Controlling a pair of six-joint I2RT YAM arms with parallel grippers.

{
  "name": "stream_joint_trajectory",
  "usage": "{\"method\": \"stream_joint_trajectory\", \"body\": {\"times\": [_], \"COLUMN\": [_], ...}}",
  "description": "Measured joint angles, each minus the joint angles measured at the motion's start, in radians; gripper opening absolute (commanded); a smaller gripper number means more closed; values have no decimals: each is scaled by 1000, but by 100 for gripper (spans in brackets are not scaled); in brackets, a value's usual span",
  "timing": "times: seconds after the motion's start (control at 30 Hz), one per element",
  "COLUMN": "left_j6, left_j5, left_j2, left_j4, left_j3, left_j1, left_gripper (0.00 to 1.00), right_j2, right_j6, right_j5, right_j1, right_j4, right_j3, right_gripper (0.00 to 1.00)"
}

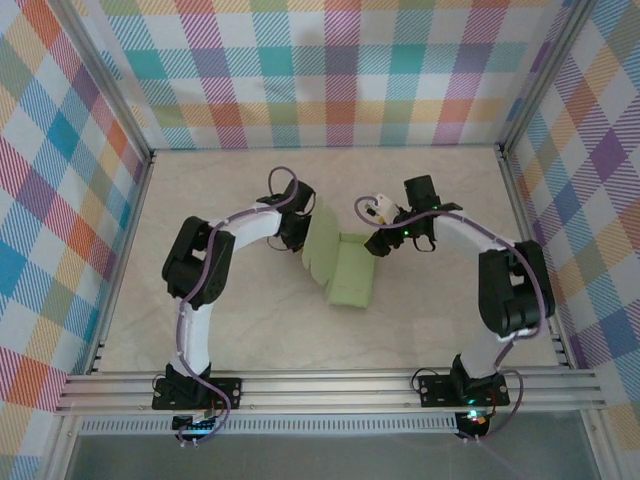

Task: Fold the paper box

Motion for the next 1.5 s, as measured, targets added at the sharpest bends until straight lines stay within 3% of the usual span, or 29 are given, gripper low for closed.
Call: {"method": "stream_joint_trajectory", "body": {"times": [0.13,0.23,0.3,0.43,0.97,1.1,1.37,1.5], "left_j6": [19,31,39,53,65,65,69,68], "left_j5": [-56,-102,-121,-156,-169,-161,-164,-174], "left_j2": [-127,-224,-283,-370,-395,-392,-393,-404], "left_j4": [-20,-42,-51,-65,-61,-61,-53,-40], "left_j3": [-149,-227,-267,-330,-403,-403,-410,-442], "left_j1": [53,72,69,68,95,95,95,95], "left_gripper": [50,50,50,50,49,48,49,50], "right_j2": [97,166,211,296,363,362,335,334], "right_j6": [-51,-86,-103,-137,-189,-189,-116,14], "right_j5": [-22,-31,-33,-11,121,151,320,414], "right_j1": [0,0,3,25,102,109,142,156], "right_j4": [-57,-96,-129,-175,-182,-150,20,51], "right_j3": [103,174,220,305,339,330,264,262], "right_gripper": [72,55,50,49,14,0,0,0]}}
